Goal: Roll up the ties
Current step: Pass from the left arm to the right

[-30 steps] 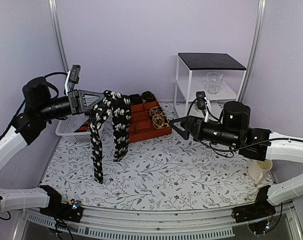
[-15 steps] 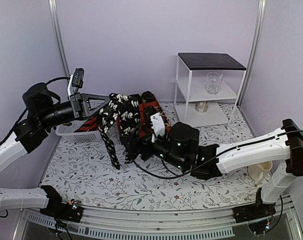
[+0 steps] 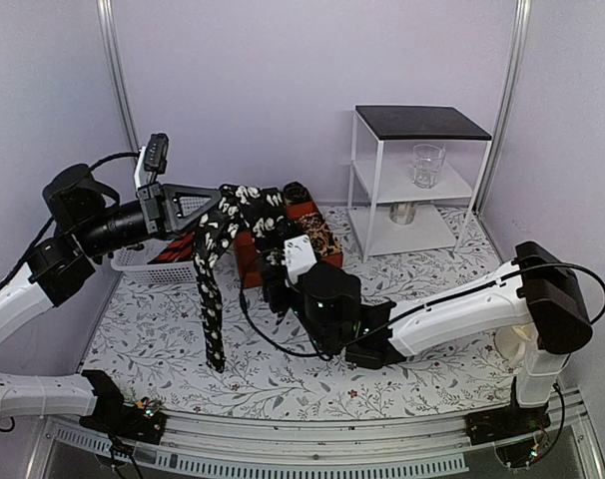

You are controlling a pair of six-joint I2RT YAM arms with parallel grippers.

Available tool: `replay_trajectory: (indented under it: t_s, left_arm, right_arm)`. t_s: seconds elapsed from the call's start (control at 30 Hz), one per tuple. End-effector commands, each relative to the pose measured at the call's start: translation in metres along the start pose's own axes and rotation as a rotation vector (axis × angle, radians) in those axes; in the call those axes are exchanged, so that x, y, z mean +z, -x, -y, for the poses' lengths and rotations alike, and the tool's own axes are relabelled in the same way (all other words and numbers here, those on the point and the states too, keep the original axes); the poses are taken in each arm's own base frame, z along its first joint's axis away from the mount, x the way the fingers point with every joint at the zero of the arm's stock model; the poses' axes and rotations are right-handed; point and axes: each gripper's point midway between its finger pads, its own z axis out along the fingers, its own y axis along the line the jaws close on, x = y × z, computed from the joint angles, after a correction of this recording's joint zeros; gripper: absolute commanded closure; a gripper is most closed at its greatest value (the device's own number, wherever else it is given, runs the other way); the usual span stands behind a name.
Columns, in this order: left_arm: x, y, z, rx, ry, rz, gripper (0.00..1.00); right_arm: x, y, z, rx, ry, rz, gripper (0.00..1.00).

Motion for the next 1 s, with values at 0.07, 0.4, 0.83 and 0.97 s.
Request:
replay_trajectory:
  t_s: [0.07, 0.4, 0.83, 0.97]
  left_arm:
    - [-0.001, -0.014, -0.023, -0.004, 0.079, -0.018, 1.00]
    - [0.028, -0.078, -0.093, -0.062, 0.167, -0.228, 1.00]
    - [0.082, -0.162, -0.160, -0.116, 0.086, -0.436, 0.91]
    - [0.095, -0.177, -0.180, -0.159, 0.136, -0.476, 0.65]
  right_arm:
    - [-0.038, -0.020, 0.061, 0.020, -0.086, -0.040, 0.78]
    - [-0.118, -0.043, 0.097, 0.135, 0.067, -0.378, 1.00]
    - [-0.219, -0.016, 0.078, 0.411, 0.363, -0.825, 1.00]
    - [-0.208, -0.008, 0.100, 0.421, 0.188, -0.815, 1.00]
